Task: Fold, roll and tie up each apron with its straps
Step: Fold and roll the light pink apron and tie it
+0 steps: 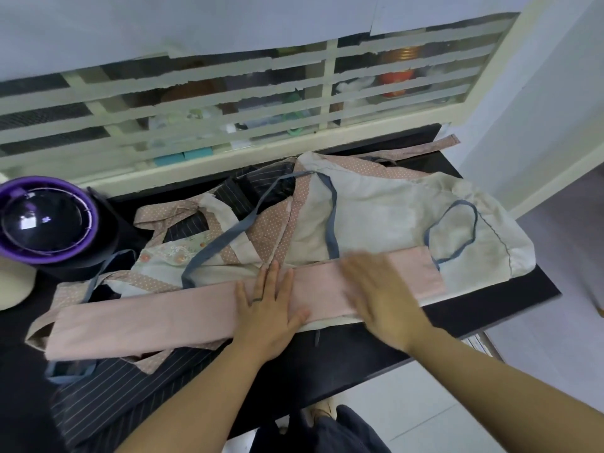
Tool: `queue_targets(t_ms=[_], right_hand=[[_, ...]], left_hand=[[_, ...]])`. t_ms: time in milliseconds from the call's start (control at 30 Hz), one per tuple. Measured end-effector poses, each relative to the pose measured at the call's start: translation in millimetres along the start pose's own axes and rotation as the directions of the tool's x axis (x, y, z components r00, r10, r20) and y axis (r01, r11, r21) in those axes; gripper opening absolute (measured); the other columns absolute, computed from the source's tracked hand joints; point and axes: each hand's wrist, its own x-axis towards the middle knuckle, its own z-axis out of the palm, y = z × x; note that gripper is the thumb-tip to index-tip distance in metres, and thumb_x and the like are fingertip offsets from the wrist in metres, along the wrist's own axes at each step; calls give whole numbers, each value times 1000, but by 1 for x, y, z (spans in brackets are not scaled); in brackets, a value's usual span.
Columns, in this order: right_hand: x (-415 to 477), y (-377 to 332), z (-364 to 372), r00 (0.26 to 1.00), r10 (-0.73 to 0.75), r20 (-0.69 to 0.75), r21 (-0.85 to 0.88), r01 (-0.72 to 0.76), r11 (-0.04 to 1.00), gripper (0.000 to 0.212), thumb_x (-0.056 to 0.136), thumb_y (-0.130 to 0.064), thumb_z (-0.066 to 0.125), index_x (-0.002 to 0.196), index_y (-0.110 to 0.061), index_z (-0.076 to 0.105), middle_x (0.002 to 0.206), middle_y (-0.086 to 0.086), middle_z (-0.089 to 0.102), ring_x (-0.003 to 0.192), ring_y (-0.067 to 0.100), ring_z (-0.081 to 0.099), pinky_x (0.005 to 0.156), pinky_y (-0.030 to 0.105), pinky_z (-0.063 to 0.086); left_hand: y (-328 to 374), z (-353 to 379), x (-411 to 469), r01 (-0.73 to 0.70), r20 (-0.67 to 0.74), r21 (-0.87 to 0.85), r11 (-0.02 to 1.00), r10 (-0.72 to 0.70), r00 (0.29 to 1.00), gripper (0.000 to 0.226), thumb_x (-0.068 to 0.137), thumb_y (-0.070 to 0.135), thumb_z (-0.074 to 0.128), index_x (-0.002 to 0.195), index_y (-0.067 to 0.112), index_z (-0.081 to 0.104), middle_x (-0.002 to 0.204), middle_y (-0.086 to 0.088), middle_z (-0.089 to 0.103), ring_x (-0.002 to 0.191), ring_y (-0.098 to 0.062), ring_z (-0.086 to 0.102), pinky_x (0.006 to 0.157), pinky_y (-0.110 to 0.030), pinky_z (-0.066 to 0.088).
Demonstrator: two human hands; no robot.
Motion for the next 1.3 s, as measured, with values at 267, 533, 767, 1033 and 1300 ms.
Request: queue_targets(t_ms=[267, 533, 767, 1033, 1300], right_hand=[[36, -62, 31, 925, -273, 263, 138, 244, 960, 46, 78, -19, 48, 118, -6, 66, 123, 12, 64, 113, 30, 61, 100, 41, 43], [40, -75, 37, 913, -296, 281, -20, 314, 949, 54, 61, -19, 59, 113, -5, 66, 110, 15, 64, 95, 34, 65, 78, 39, 57], [41, -75, 36, 946, -283, 161, -51, 294, 954, 54, 46, -5, 88, 96, -11, 70, 100, 9, 68, 88, 26, 66, 64, 27, 54], [80, -39, 7, 826, -101, 555, 164, 10, 986, 31, 102, -30, 41, 93, -9, 63, 91, 0, 60, 87, 20, 52, 75, 29, 36], [108, -43, 13, 759, 58, 649, -29, -51, 998, 40, 103, -37, 33, 111, -10, 62, 112, 4, 61, 112, 26, 53, 87, 32, 39]], left_hand=[[-80, -2, -48, -292, -263, 52, 955, 295, 919, 47, 97, 43, 34, 134, 16, 48, 138, -8, 48, 125, -27, 46, 107, -41, 40], [-130, -5, -73, -266, -226, 245, 932, 322, 919, 73, 51, 7, 83, 121, 12, 64, 125, -11, 63, 110, -27, 64, 95, -42, 49], [-127, -20, -71, -188, -340, 192, 963, 244, 908, 65, 39, -5, 87, 101, 8, 71, 102, -12, 63, 58, -24, 63, 45, -29, 52], [-177, -39, -76, 53, -262, -26, 998, -58, 963, 23, 96, 36, 48, 98, 21, 64, 99, 6, 62, 88, -19, 60, 73, -36, 48], [-213, -55, -72, 333, -207, -177, 926, -365, 908, 38, 91, 54, 49, 73, 21, 53, 69, 4, 57, 73, -20, 56, 70, -33, 31]])
